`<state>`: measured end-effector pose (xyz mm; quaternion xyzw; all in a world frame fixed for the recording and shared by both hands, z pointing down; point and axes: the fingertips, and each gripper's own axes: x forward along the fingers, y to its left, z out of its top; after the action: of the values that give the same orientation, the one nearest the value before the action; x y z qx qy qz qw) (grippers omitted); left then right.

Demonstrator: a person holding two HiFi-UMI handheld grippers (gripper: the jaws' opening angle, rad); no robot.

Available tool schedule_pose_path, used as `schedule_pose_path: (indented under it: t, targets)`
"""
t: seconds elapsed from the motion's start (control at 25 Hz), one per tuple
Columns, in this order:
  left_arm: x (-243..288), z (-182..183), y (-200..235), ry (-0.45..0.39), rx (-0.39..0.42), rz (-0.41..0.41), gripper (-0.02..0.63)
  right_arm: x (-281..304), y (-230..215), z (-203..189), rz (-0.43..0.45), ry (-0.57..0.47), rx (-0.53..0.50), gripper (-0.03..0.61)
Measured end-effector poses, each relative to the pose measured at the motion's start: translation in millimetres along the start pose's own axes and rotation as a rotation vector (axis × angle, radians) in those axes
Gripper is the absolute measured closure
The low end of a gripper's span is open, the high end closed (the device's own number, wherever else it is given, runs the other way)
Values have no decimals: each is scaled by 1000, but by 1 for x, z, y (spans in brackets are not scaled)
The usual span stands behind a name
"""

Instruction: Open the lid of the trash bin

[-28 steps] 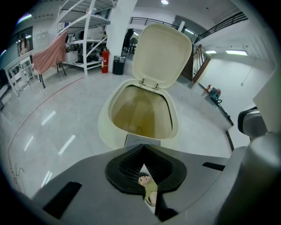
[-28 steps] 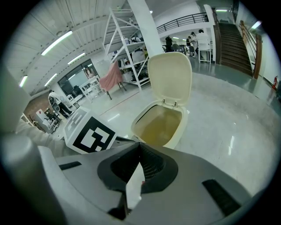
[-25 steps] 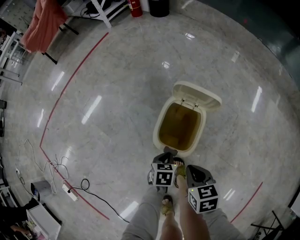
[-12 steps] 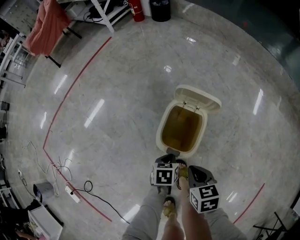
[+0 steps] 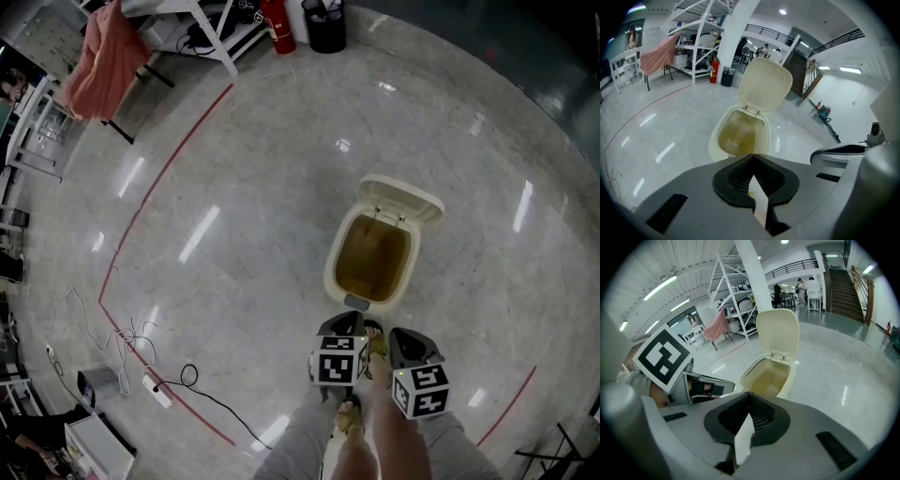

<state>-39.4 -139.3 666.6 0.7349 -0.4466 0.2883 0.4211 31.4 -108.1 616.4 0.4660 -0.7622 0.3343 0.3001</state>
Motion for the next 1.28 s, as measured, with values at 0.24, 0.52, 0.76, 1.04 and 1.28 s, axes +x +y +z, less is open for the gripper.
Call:
schedule_pose_path:
  t: [0.24, 0.52, 0.76, 1.04, 1.28]
  targets:
    - [-34, 8, -19, -38, 17, -30, 609, -17, 13, 7, 30, -26, -1, 581]
    - [-71, 14, -37, -87, 14, -51, 609, -37, 19, 18, 47, -63, 5, 581]
    - [-103, 16, -56, -123, 10, -70, 609, -56, 20, 22, 49, -79, -5, 581]
    - [-132, 14, -77, -162, 23, -94, 609, -80, 27, 23, 53, -92, -13, 581]
    - [-139, 13, -80, -173, 25, -95, 609, -88, 34, 23, 61, -102, -33, 581]
